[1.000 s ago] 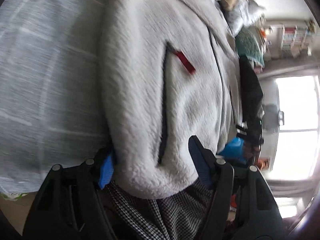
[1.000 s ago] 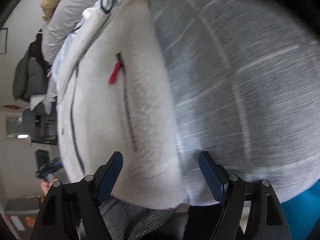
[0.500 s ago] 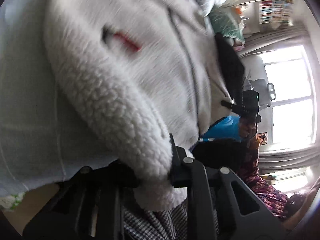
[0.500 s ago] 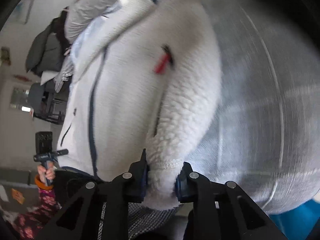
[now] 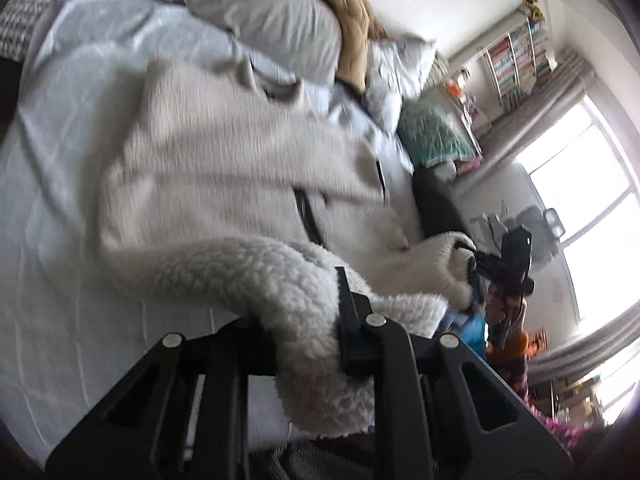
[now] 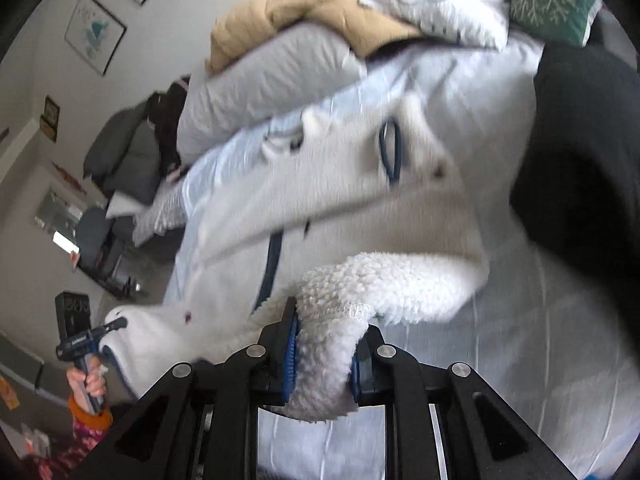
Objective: Fold large clothes
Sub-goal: 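Grasp the jacket hem with the left gripper while the right gripper grasps the hem, then lift the hem with both grippers and fold it toward the collar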
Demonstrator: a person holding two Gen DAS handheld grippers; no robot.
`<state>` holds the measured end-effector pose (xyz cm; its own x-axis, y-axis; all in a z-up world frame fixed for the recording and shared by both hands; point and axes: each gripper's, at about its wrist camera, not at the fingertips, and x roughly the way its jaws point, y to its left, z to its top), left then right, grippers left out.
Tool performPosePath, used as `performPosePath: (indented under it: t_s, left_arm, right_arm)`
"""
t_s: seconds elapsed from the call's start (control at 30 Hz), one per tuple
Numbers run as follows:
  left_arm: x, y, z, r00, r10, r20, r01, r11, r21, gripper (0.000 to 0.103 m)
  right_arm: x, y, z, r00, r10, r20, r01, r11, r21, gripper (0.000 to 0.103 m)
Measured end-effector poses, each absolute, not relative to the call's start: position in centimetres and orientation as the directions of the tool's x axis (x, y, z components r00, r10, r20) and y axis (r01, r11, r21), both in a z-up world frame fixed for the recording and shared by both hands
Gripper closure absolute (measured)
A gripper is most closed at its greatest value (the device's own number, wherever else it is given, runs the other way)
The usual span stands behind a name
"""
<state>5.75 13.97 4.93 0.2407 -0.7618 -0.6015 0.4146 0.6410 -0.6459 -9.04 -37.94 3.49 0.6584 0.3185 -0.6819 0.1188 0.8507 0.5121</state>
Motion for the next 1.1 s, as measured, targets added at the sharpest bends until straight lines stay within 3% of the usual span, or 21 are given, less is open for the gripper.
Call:
performPosePath:
  t_s: [0.17, 0.33, 0.47, 0.57, 0.67, 0.9, 0.97, 1.1]
  left_arm:
    - [12.7, 12.7, 6.2, 0.335, -0.735, -0.59, 0.372, 0.678, -0.633, 0.081]
    - [20.3, 9.5, 3.7, 0.408, -0.676, -0.614, 0.323, 0.736, -0.596, 0.079]
    - [25.4, 7.3, -0.6, 0.417, -0.602, -0.681, 0.269, 0.797, -0.54, 0.072]
    - [28.5, 6.8, -5.1, 0.346, -0.592, -0.728, 0.163, 0.802, -0.575, 0.066]
    - [29.4, 7.8, -7.3, 0.366, -0.67, -0.646, 0.146, 0.727, -0.671, 0.063]
    - [30.0, 9.0, -4.5, 0.298, -0.734, -0.61, 0.13, 0.664, -0.736, 0.055]
    - [29.6, 8.6, -2.9, 0.299, -0.732, -0.612, 0.164, 0.671, -0.723, 0.053]
    - [29.2, 8.4, -1.0, 0.29, -0.743, -0.603, 0.213, 0.665, -0.716, 0.052]
  right_arm:
    - [-3.6, -40.2, 5.2, 0.721, 0.284, -0.632, 0.126, 0.843, 0.522, 0.083]
    - [3.4, -41.6, 4.2, 0.738, 0.246, -0.629, 0.157, 0.844, 0.514, 0.081]
    - [8.8, -43.5, 0.2, 0.727, 0.21, -0.654, 0.259, 0.799, 0.544, 0.074]
    - [11.9, -45.5, -4.3, 0.701, 0.216, -0.68, 0.348, 0.728, 0.591, 0.063]
    - [13.0, -47.0, -7.3, 0.712, 0.265, -0.65, 0.349, 0.67, 0.655, 0.061]
    - [13.0, -48.6, -5.3, 0.706, 0.384, -0.595, 0.294, 0.605, 0.74, 0.05]
    - [12.1, -48.7, -3.3, 0.734, 0.369, -0.57, 0.25, 0.634, 0.732, 0.049]
    - [10.3, -49.5, -0.3, 0.799, 0.302, -0.519, 0.211, 0.667, 0.714, 0.037]
